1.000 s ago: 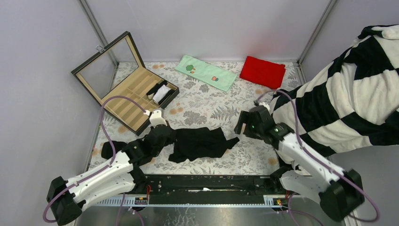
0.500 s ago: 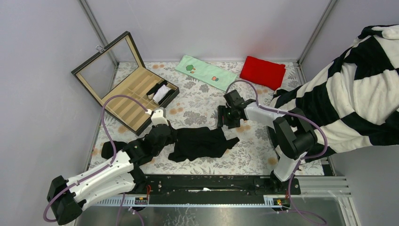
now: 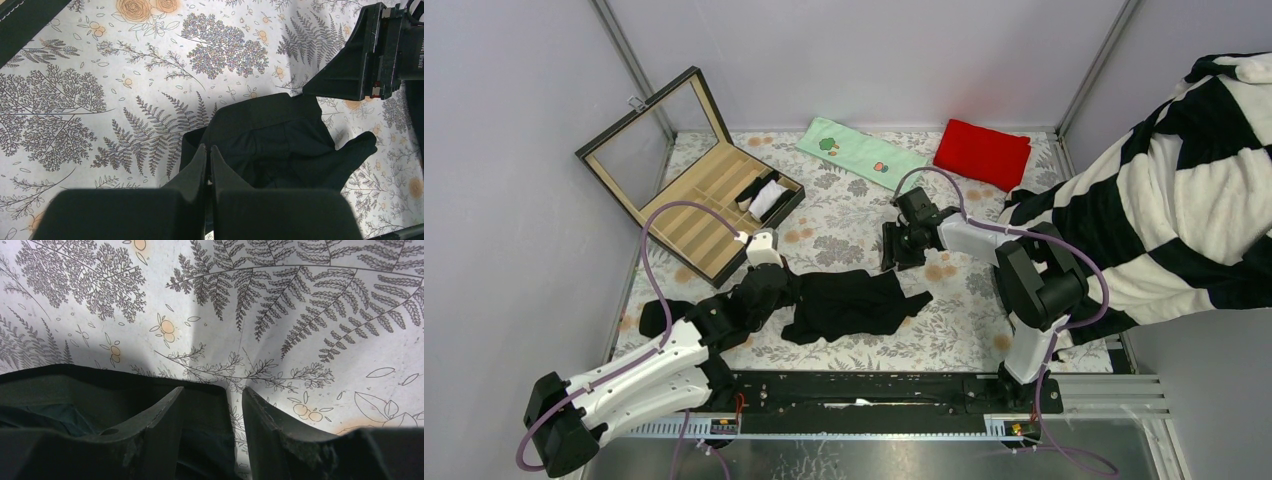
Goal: Roll the underwear
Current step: Flatten out the underwear at the center of the board.
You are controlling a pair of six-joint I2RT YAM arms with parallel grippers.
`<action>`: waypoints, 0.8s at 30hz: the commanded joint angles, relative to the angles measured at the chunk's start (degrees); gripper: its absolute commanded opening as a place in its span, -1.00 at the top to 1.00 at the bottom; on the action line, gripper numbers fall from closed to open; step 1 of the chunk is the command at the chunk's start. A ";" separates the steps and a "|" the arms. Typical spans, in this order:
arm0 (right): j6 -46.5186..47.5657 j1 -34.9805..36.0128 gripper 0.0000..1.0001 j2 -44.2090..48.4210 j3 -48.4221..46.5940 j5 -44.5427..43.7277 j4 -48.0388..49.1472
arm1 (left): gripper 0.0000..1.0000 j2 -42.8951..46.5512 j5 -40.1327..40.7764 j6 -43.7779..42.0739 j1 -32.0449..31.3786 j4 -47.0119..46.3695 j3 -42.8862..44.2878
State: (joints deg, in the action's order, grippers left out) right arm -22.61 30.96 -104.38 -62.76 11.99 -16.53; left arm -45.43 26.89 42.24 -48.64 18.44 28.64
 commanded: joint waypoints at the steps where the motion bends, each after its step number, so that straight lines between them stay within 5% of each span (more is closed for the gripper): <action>1: 2.52 0.19 -0.05 -1.14 0.64 1.04 -5.56 | 1.00 -0.17 -0.05 -1.36 0.30 -2.35 0.23; 9: 3.93 0.79 0.18 -2.37 1.58 2.69 -5.66 | 1.00 -0.70 -0.09 -1.33 0.30 -2.77 0.27; 15: 2.87 0.77 0.79 -1.67 2.56 -0.18 -1.45 | 1.00 -0.67 0.56 -1.01 0.32 -2.79 0.14; 17: 2.23 0.82 1.00 1.70 3.53 -2.44 0.23 | 1.00 -0.10 1.22 -0.86 0.38 -2.98 0.05; 24: 1.16 0.78 1.00 23.38 7.32 -10.30 4.52 | 1.00 5.84 4.49 -3.01 1.13 -4.08 1.50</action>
State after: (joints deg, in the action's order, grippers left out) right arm -20.82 31.44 -95.07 -55.61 8.36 -15.40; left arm -43.29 27.83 41.52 -48.16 18.28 28.64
